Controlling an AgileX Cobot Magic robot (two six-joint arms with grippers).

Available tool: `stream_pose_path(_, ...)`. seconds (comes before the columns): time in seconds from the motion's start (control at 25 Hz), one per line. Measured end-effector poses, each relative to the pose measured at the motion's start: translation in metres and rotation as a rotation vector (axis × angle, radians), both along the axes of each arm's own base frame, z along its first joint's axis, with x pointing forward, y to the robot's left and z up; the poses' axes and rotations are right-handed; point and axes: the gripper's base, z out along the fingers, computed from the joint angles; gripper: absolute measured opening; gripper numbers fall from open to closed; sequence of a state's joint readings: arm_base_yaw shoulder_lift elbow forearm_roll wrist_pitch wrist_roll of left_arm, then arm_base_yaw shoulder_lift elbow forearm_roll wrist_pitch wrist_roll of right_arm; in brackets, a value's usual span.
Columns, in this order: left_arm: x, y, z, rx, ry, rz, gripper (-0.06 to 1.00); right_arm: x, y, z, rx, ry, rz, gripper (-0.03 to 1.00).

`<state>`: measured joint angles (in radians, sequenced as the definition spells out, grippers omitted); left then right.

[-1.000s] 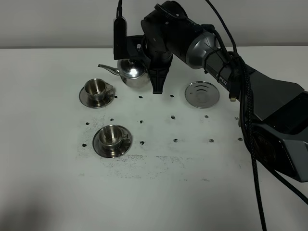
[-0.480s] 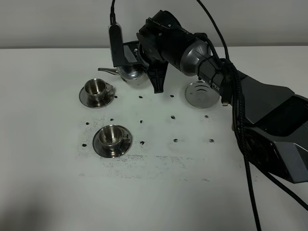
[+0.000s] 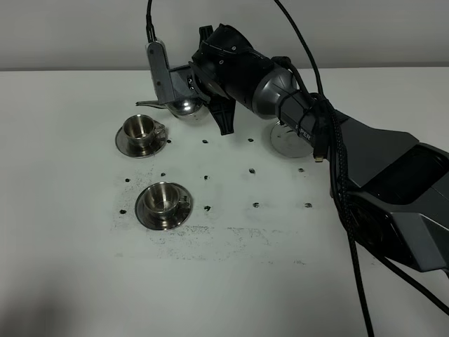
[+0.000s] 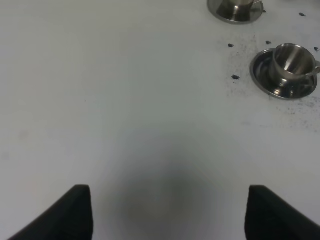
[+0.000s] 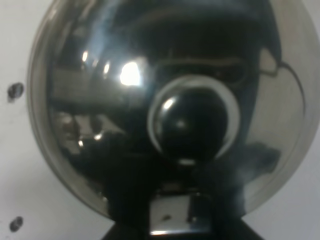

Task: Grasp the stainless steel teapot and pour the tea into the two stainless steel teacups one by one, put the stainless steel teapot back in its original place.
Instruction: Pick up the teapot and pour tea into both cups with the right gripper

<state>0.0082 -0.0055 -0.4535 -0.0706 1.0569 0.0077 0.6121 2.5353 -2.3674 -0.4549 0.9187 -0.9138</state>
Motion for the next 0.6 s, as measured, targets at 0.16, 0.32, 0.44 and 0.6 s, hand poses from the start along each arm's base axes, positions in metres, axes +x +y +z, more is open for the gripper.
stream_pose_path(0.16, 0.0, 0.0, 0.0, 0.0, 0.0, 0.0, 0.62, 0.001, 0.001, -0.004, -0.033, -0.013, 0.016, 0.18)
stream_pose_path(0.32, 0.0, 0.0, 0.0, 0.0, 0.0, 0.0, 0.62, 0.0, 0.005, -0.002, -0.068, -0.047, 0.042, 0.18)
stream_pose_path(0.44, 0.0, 0.0, 0.0, 0.0, 0.0, 0.0, 0.62, -0.002, 0.008, -0.001, -0.094, -0.055, 0.074, 0.18)
stream_pose_path(0.6, 0.0, 0.0, 0.0, 0.0, 0.0, 0.0, 0.62, -0.004, 0.011, -0.001, -0.134, -0.062, 0.125, 0.18)
